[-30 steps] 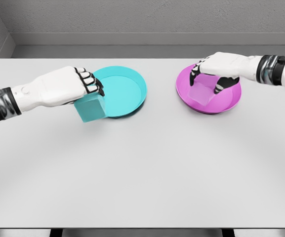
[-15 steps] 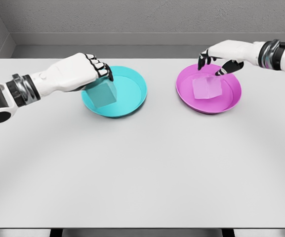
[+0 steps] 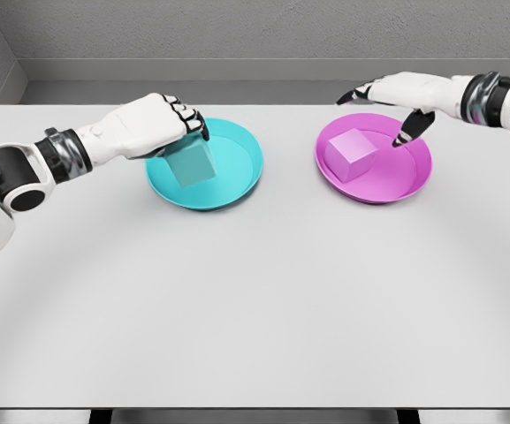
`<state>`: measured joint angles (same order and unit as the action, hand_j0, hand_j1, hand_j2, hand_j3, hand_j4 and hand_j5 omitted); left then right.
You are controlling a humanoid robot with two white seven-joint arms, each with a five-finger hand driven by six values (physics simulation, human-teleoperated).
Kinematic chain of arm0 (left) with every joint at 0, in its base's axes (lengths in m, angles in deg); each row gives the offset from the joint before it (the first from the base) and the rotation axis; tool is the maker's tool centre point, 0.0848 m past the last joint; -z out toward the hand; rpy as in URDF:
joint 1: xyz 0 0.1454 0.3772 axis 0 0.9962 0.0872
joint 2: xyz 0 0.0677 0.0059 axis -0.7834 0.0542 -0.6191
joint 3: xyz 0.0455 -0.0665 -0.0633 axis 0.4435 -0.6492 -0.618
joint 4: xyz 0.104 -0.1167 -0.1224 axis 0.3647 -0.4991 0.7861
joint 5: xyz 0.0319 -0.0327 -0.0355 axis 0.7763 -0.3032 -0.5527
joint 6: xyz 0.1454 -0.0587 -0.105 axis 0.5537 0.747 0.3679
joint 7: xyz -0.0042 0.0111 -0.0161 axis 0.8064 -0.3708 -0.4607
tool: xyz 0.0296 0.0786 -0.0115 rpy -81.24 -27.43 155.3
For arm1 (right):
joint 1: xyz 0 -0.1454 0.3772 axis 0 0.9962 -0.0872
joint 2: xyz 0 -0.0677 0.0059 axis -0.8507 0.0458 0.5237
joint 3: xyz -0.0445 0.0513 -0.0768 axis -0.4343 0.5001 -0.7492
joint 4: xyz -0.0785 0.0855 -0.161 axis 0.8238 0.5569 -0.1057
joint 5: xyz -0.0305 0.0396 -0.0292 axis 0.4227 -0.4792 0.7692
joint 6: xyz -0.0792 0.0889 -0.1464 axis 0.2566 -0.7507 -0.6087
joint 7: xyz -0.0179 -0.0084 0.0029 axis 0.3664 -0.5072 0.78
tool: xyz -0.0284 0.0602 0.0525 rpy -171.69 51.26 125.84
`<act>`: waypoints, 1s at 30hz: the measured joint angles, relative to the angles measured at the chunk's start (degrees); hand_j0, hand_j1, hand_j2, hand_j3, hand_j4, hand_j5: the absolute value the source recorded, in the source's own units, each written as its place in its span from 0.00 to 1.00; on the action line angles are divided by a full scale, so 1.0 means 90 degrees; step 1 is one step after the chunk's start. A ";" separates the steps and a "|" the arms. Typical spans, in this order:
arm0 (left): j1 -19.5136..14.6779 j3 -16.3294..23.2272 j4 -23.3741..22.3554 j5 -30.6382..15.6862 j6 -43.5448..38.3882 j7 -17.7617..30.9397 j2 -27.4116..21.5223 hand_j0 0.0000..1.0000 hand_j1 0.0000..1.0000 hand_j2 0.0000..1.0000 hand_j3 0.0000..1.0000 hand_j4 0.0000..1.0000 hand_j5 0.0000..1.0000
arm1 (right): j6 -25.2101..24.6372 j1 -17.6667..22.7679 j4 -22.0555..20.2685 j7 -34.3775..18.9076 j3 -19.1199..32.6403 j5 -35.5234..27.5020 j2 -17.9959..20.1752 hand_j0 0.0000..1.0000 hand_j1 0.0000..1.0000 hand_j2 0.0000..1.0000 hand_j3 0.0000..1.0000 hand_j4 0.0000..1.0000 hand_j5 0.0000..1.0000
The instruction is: Place the blocks in the corresponding plates according to their colors
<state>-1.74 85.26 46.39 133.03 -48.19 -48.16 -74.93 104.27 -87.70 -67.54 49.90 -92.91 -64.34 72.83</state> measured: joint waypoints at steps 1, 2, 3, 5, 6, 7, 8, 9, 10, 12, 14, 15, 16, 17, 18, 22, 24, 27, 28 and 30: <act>-0.0020 0.0000 -0.0091 0.0034 -0.0001 -0.0002 0.0048 0.50 0.50 0.50 0.50 0.50 0.50 | 0.0053 0.0049 -0.0093 0.0000 0.0038 0.0001 0.0058 1.00 1.00 1.00 1.00 1.00 1.00; -0.0029 0.0001 -0.0165 0.0065 0.0000 -0.0002 0.0084 0.50 0.50 0.50 0.50 0.50 0.50 | 0.0155 0.0088 -0.0163 0.0000 0.0073 0.0001 0.0118 1.00 1.00 1.00 1.00 1.00 1.00; -0.0039 0.0002 -0.0226 0.0102 0.0000 -0.0002 0.0112 0.51 0.51 0.51 0.51 0.51 0.51 | 0.0298 0.0214 -0.0216 -0.0001 0.0152 -0.0012 0.0169 1.00 1.00 1.00 1.00 1.00 1.00; -0.0049 0.0004 -0.0341 0.0168 0.0001 -0.0002 0.0181 0.51 0.51 0.51 0.51 0.51 0.51 | 0.0728 0.0576 -0.0285 -0.0002 0.0466 -0.0094 0.0284 1.00 1.00 1.00 1.00 1.00 1.00; -0.0049 0.0004 -0.0386 0.0195 0.0001 -0.0002 0.0207 0.51 0.51 0.51 0.51 0.51 0.51 | 0.0966 0.0615 -0.0307 -0.0001 0.0630 -0.0129 0.0350 1.00 1.00 1.00 1.00 1.00 1.00; -0.0097 0.0005 -0.0435 0.0218 0.0002 -0.0001 0.0229 0.51 0.51 0.51 0.51 0.51 0.51 | 0.1203 0.0742 -0.0323 -0.0001 0.0775 -0.0154 0.0423 1.00 1.00 1.00 1.00 1.00 1.00; -0.0147 0.0004 -0.0501 0.0228 0.0000 -0.0003 0.0265 0.53 0.53 0.53 0.53 0.53 0.53 | 0.1407 0.0879 -0.0335 -0.0001 0.0927 -0.0168 0.0498 1.00 1.00 1.00 1.00 1.00 1.00; -0.0176 0.0005 -0.0580 0.0238 0.0001 -0.0003 0.0300 0.54 0.54 0.54 0.54 0.54 0.54 | 0.1552 0.1035 -0.0343 -0.0001 0.1084 -0.0187 0.0572 1.00 1.00 1.00 1.00 1.00 1.00; -0.0234 0.0005 -0.0667 0.0244 0.0000 -0.0002 0.0331 0.55 0.55 0.55 0.55 0.55 0.55 | 0.1656 0.1172 -0.0350 -0.0002 0.1240 -0.0242 0.0643 1.00 1.00 1.00 1.00 1.00 1.00; -0.0273 0.0006 -0.0826 0.0257 0.0001 -0.0002 0.0399 0.59 0.59 0.59 0.59 0.59 0.59 | 0.1782 0.1299 -0.0370 -0.0001 0.1466 -0.0332 0.0777 1.00 1.00 1.00 1.00 1.00 1.00; -0.0273 0.0006 -0.0915 0.0264 0.0002 0.0000 0.0444 0.67 0.67 0.67 0.67 0.67 0.67 | 0.1849 0.1533 -0.0460 -0.0001 0.1614 -0.0379 0.0934 1.00 1.00 1.00 1.00 1.00 1.00; -0.0274 0.0007 -0.0942 0.0269 0.0002 0.0003 0.0456 0.75 0.75 0.75 0.75 0.75 0.75 | 0.1871 0.1864 -0.0509 0.0000 0.1745 -0.0385 0.0991 1.00 1.00 1.00 1.00 1.00 1.00; -0.0283 0.0006 -0.0962 0.0266 0.0002 0.0004 0.0467 0.90 0.90 0.90 0.90 0.90 0.90 | 0.1889 0.2138 -0.0558 -0.0003 0.1915 -0.0392 0.1033 1.00 1.00 1.00 1.00 1.00 1.00; -0.0273 0.0006 -0.0976 0.0265 0.0002 0.0005 0.0474 0.99 0.99 0.99 0.99 0.99 0.99 | 0.1898 0.2266 -0.0593 -0.0001 0.2065 -0.0405 0.1078 1.00 1.00 1.00 1.00 1.00 1.00; -0.0273 0.0006 -0.0984 0.0268 0.0002 0.0005 0.0479 1.00 1.00 1.00 1.00 1.00 1.00 | 0.1902 0.2285 -0.0607 0.0005 0.2174 -0.0416 0.1140 1.00 1.00 1.00 1.00 1.00 1.00; -0.0283 0.0002 -0.1004 0.0313 0.0001 0.0006 0.0486 1.00 1.00 1.00 1.00 1.00 1.00 | 0.1910 0.2275 -0.0685 0.0017 0.2375 -0.0435 0.1285 1.00 1.00 1.00 1.00 1.00 1.00; -0.0273 -0.0001 -0.1005 0.0322 0.0001 0.0006 0.0485 1.00 1.00 1.00 1.00 1.00 1.00 | 0.1913 0.2295 -0.0753 0.0019 0.2411 -0.0436 0.1310 1.00 1.00 1.00 1.00 1.00 1.00; -0.0273 -0.0017 -0.0946 0.0292 0.0001 -0.0002 0.0419 1.00 1.00 1.00 1.00 1.00 1.00 | 0.1914 0.2305 -0.0921 0.0021 0.2435 -0.0436 0.1324 1.00 1.00 1.00 1.00 1.00 1.00; -0.0215 -0.0027 -0.0853 0.0266 0.0002 -0.0007 0.0343 1.00 1.00 1.00 1.00 1.00 1.00 | 0.1914 0.2314 -0.0975 0.0019 0.2438 -0.0435 0.1324 1.00 1.00 1.00 1.00 1.00 1.00; -0.0156 -0.0027 -0.0566 0.0069 0.0002 -0.0015 0.0104 1.00 1.00 1.00 1.00 1.00 1.00 | 0.1915 0.2314 -0.1051 0.0010 0.2440 -0.0433 0.1324 1.00 1.00 1.00 1.00 1.00 1.00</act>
<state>-3.15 85.02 41.30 133.65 -48.18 -48.29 -73.99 121.50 -66.87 -77.00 49.99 -70.95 -68.24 84.75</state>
